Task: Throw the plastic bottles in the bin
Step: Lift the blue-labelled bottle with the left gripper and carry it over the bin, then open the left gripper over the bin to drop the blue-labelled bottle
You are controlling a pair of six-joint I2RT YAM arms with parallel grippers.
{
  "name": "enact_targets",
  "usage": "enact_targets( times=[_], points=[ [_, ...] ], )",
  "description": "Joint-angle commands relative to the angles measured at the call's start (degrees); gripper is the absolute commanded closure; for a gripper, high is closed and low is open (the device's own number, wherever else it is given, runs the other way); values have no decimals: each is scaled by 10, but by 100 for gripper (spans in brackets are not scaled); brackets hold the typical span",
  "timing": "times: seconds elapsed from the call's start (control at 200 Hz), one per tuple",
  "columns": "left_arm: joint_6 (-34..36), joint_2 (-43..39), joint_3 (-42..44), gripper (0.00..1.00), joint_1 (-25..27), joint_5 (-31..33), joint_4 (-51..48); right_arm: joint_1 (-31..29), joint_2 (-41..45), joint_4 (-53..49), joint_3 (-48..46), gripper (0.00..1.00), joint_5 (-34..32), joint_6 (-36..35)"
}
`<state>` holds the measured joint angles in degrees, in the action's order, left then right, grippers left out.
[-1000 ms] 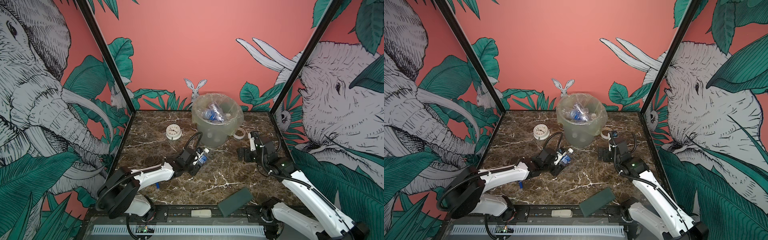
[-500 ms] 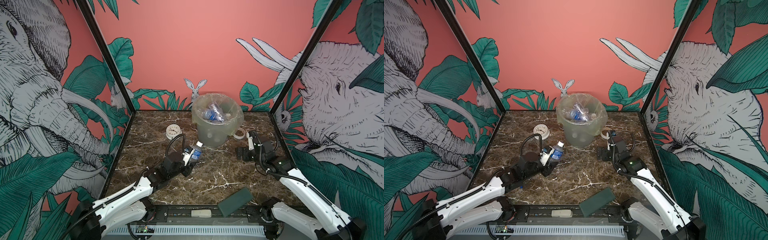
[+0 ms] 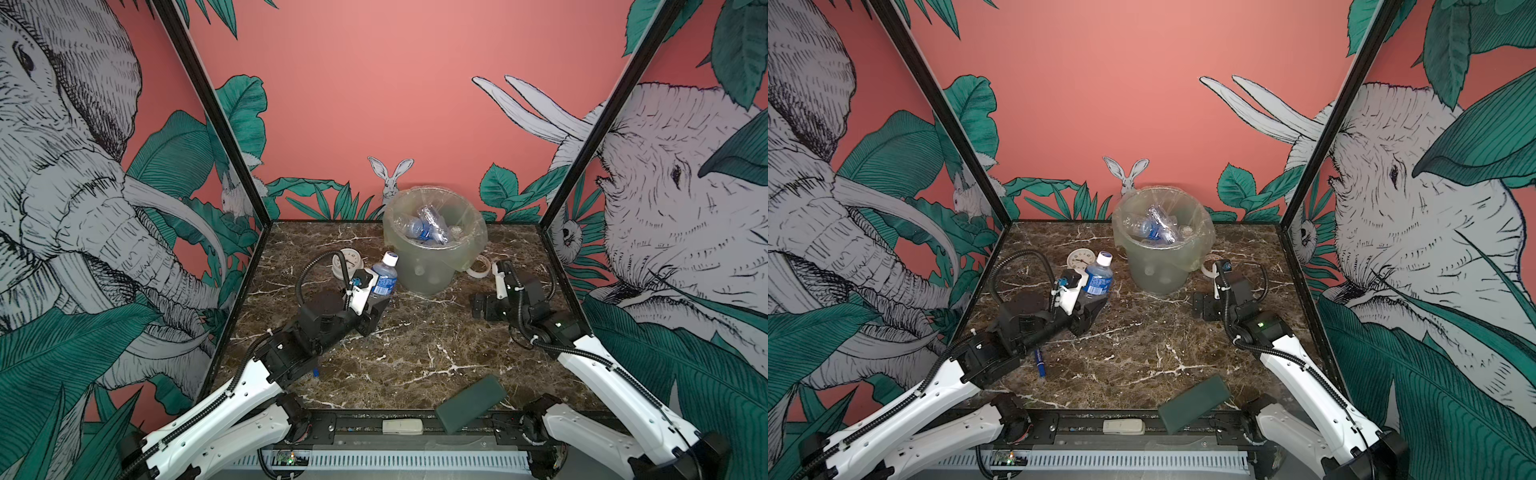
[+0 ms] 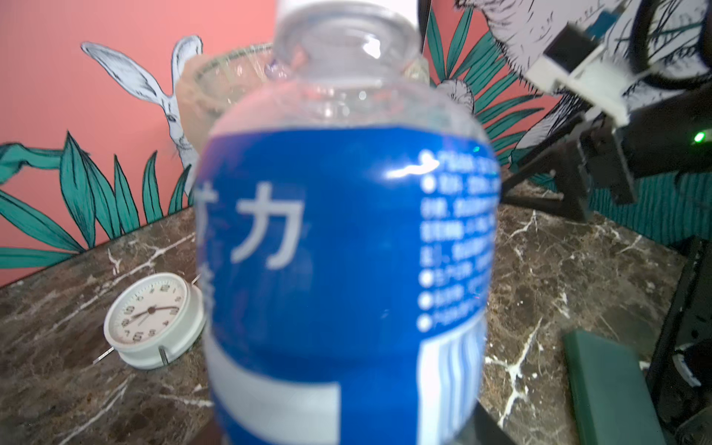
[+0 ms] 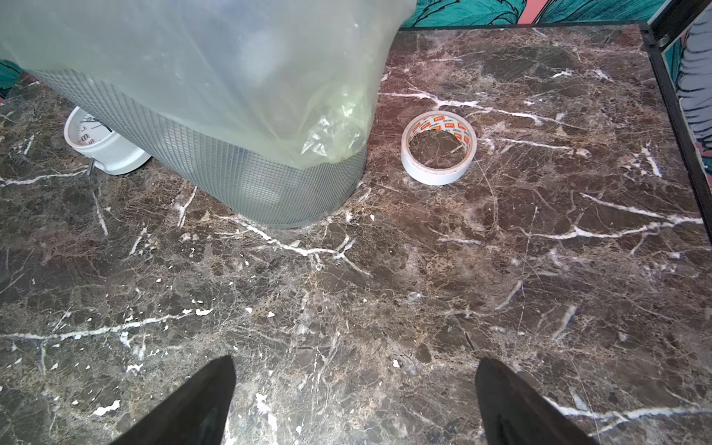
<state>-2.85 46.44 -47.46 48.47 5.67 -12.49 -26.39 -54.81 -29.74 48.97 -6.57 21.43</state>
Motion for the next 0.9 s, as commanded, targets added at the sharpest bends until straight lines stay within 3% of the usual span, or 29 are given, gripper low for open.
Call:
enact_targets(
  times=[0.0, 0.255, 0.505, 0.545, 0.65, 0.895],
  points=[
    [33, 29, -64, 56, 2, 6, -13, 5, 0, 17, -5, 1, 4, -2],
    [90, 185, -240, 56, 2, -2, 6, 15, 7, 15, -5, 1, 8, -9],
    [101, 440, -509, 56, -14, -43, -1, 27, 25, 5, -6, 1, 13, -14],
    [81, 484, -563, 50, -27, -54, -15, 29, 27, 4, -5, 1, 15, -14],
    [28, 560, -659, 1, -52, -50, -52, 33, 34, -4, -2, 1, 15, -14],
    [16, 507, -589, 0, -59, -40, 12, 36, 40, -5, -7, 1, 25, -11]
  ],
)
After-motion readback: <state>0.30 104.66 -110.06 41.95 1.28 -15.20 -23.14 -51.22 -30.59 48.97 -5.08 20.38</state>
